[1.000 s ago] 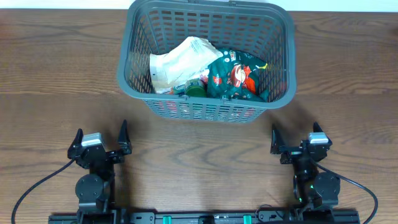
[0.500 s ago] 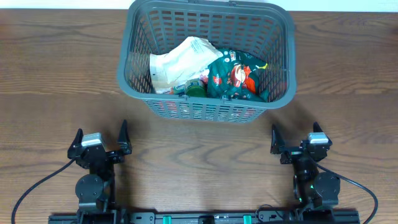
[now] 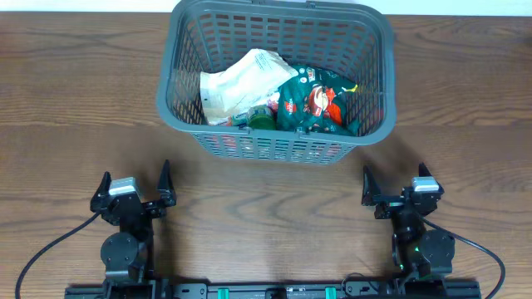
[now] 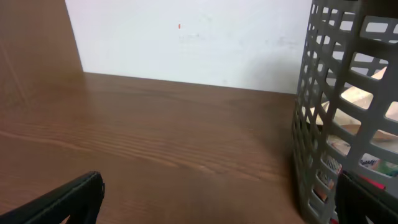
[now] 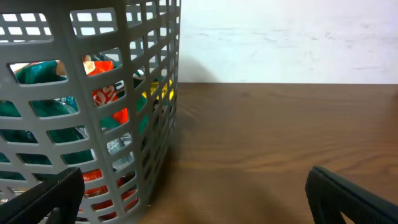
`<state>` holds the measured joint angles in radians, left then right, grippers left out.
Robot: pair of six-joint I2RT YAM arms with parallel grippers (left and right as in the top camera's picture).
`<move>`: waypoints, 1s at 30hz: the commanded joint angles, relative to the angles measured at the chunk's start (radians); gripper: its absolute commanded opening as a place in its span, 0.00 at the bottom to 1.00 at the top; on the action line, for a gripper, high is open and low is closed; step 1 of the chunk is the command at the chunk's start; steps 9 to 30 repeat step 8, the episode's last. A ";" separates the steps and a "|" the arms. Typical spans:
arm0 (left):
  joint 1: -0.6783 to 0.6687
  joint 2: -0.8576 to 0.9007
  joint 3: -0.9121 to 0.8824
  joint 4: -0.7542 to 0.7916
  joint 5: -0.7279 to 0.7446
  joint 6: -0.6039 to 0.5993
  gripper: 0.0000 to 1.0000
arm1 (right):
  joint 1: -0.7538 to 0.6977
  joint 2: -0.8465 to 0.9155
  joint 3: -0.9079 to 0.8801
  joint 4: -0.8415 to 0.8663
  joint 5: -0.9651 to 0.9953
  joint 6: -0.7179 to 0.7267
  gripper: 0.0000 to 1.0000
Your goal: Pack container
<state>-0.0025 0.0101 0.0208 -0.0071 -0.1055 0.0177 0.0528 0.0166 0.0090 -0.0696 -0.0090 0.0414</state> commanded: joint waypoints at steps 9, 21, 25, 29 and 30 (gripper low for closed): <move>-0.005 -0.006 -0.017 -0.015 -0.015 -0.016 0.99 | 0.012 -0.010 -0.004 -0.002 -0.003 0.002 0.99; -0.005 -0.006 -0.017 -0.015 -0.015 -0.016 0.99 | 0.012 -0.010 -0.004 -0.002 -0.003 0.002 0.99; -0.005 -0.006 -0.017 -0.015 -0.015 -0.016 0.99 | 0.012 -0.010 -0.004 -0.002 -0.003 0.002 0.99; -0.005 -0.006 -0.017 -0.015 -0.015 -0.016 0.99 | 0.012 -0.010 -0.004 -0.002 -0.003 0.002 0.99; -0.005 -0.006 -0.017 -0.015 -0.015 -0.016 0.99 | 0.012 -0.010 -0.004 -0.002 -0.003 0.002 0.99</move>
